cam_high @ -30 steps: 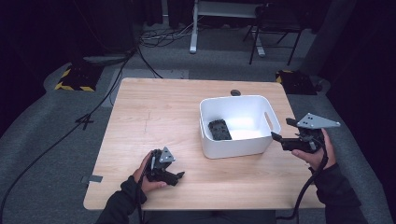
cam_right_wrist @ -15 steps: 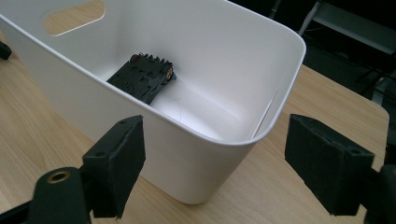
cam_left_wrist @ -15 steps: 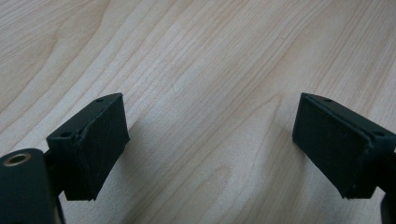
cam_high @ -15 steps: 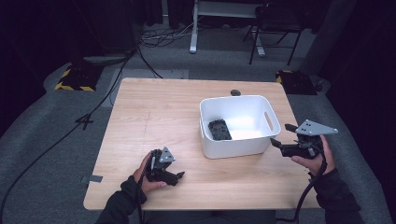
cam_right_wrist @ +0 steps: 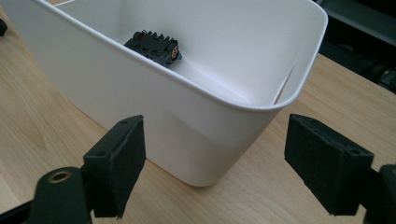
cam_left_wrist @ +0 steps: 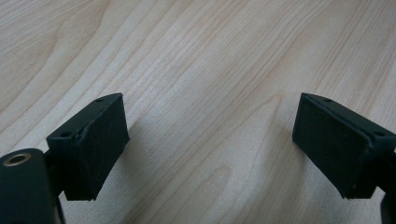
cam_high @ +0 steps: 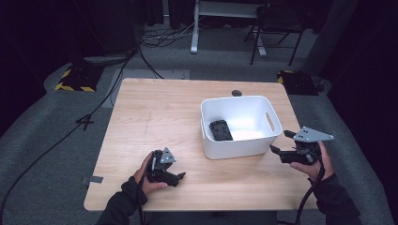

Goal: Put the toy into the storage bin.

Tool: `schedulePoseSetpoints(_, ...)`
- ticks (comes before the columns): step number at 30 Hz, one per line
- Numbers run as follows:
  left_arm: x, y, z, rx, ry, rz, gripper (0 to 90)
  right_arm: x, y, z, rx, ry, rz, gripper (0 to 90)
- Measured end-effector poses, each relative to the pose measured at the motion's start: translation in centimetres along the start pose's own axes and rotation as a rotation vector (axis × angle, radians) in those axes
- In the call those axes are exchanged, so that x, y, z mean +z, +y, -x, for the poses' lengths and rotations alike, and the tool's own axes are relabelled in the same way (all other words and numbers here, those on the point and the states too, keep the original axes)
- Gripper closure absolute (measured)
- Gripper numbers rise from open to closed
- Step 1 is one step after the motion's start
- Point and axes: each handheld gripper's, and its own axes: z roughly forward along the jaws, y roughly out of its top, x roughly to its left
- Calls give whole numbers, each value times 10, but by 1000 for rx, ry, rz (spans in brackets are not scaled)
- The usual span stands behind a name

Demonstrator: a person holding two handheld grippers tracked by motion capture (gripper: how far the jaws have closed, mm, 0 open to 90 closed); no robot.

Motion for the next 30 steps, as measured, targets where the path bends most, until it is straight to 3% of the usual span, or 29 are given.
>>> schedulePoseSetpoints(30, 0, 0, 0, 0, 0, 0, 108, 18, -52, -6, -16, 32, -121, 207)
